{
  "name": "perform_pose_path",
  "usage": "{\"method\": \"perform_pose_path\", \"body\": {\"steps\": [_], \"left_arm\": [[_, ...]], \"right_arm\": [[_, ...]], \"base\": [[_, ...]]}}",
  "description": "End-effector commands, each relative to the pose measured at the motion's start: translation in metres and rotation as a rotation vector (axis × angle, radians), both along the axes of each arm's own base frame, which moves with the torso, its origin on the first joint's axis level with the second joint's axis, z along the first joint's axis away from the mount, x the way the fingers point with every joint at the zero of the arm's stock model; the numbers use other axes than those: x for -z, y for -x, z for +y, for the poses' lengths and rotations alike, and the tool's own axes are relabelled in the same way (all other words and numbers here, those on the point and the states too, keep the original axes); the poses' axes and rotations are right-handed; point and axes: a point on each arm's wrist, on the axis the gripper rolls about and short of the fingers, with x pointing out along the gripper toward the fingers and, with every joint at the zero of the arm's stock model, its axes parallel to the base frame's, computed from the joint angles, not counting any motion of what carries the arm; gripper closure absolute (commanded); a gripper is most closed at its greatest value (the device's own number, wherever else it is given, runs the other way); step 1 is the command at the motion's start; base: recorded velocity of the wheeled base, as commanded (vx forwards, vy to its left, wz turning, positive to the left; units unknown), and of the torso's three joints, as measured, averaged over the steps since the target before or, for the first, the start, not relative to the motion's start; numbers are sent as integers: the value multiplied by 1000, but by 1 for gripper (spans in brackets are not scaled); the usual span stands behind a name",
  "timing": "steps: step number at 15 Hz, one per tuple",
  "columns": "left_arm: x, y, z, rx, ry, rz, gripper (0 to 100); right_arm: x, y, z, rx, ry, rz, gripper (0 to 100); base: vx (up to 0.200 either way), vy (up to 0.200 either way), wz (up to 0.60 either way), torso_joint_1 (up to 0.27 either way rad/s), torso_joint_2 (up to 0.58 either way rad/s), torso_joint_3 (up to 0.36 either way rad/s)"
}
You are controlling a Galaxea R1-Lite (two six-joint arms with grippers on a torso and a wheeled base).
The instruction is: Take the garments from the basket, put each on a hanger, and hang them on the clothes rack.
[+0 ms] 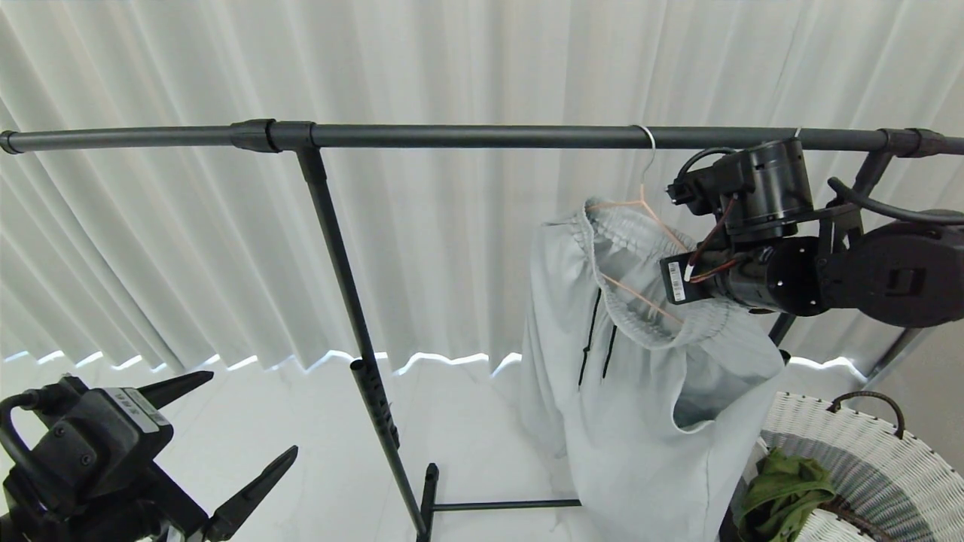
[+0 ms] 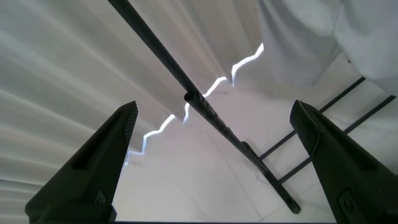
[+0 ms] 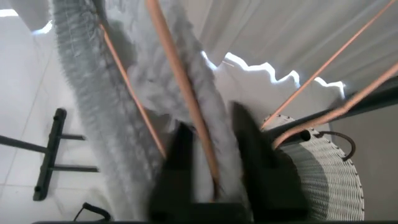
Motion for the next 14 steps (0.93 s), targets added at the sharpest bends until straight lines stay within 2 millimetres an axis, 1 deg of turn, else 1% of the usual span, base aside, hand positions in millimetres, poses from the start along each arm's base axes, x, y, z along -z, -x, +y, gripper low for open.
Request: {"method": "perform_pose_path", "body": {"steps": [1,3,5,6,7,9,12,13,14], "left_arm": [[-2,1,2,-32,35,-4,0],[-5,3,6,-124,93,-4,0],[-6,4,13,-223,144,-11,0],[-7,6,18,-270,168,-12,0],[-6,6,25,-329,174,-17,0],[-7,7,37,-434,175,-31,0],[2,11,53,-587,173,-6,0],[7,13,55,-612,171,12,0],[13,17,57,-643,169,35,0]], "right_arm": [[-14,15,2,-31,-20,-31,0],[-30,37,0,-68,-49,-70,0],[-49,67,-7,-114,-85,-119,0],[-57,84,-15,-138,-96,-142,0],[-63,101,-28,-155,-87,-166,0],[-66,129,-59,-161,-31,-209,0],[-46,161,-113,-67,91,-218,0],[-38,168,-127,-19,129,-216,0],[-28,180,-144,38,178,-212,0]], "base": [[0,0,0,0,0,0],[0,0,0,0,0,0],[0,0,0,0,0,0],[0,0,0,0,0,0],[0,0,0,0,0,0],[0,0,0,0,0,0],[0,0,0,0,0,0],[0,0,0,0,0,0],[0,0,0,0,0,0]]}}
